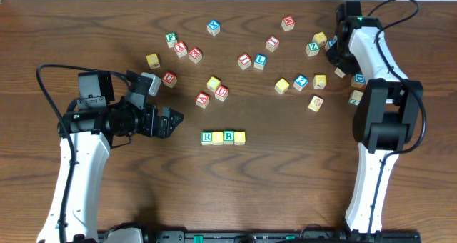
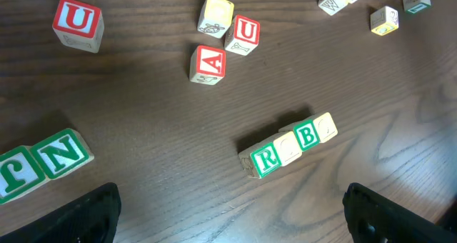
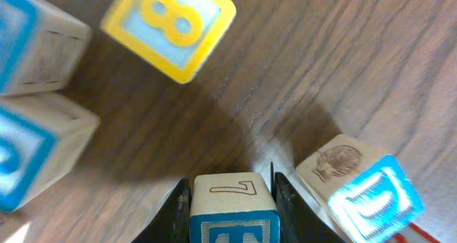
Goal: Spell out ROBOT
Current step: 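Lower the right gripper and close it on the blue T block, then lift the T block and carry it to the right end of the row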
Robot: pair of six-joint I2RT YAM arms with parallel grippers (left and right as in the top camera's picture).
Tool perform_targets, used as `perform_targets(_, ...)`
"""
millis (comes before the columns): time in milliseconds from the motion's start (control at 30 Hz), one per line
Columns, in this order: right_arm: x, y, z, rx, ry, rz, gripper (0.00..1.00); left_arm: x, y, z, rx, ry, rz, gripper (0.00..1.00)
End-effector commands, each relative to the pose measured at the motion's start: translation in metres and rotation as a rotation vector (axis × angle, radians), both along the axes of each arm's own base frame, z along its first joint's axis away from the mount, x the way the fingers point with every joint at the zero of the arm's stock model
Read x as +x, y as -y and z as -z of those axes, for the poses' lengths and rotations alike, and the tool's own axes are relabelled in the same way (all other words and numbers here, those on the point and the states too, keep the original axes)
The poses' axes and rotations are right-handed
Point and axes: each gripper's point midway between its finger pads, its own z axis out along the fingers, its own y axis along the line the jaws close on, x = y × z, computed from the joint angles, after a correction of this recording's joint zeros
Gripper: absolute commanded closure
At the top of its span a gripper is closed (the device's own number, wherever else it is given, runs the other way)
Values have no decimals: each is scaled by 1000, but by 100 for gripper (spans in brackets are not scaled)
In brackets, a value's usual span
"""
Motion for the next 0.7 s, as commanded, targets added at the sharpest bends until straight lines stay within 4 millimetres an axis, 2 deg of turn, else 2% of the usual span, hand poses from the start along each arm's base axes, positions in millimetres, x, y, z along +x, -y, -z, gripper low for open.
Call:
perform_targets(0, 13, 1, -76, -18, 135, -75, 92, 2, -2, -5, 4, 21, 3, 2)
perform_targets(167, 8, -21, -131, 11, 209, -203, 93, 2, -1, -5, 4, 20, 3, 2)
perform_targets(233, 3, -33, -154, 22, 237, -263, 90, 2, -1, -5, 4, 20, 3, 2)
perform_targets(367, -12, -61, -188, 50, 266, -378, 89, 2, -1, -5, 4, 20, 3, 2)
perform_targets(500, -31, -93, -201, 89, 247, -504, 89, 2, -1, -5, 4, 20, 2, 2)
perform_targets(667, -55, -125, -192, 117, 150, -602, 98, 2, -1, -5, 4, 20, 3, 2)
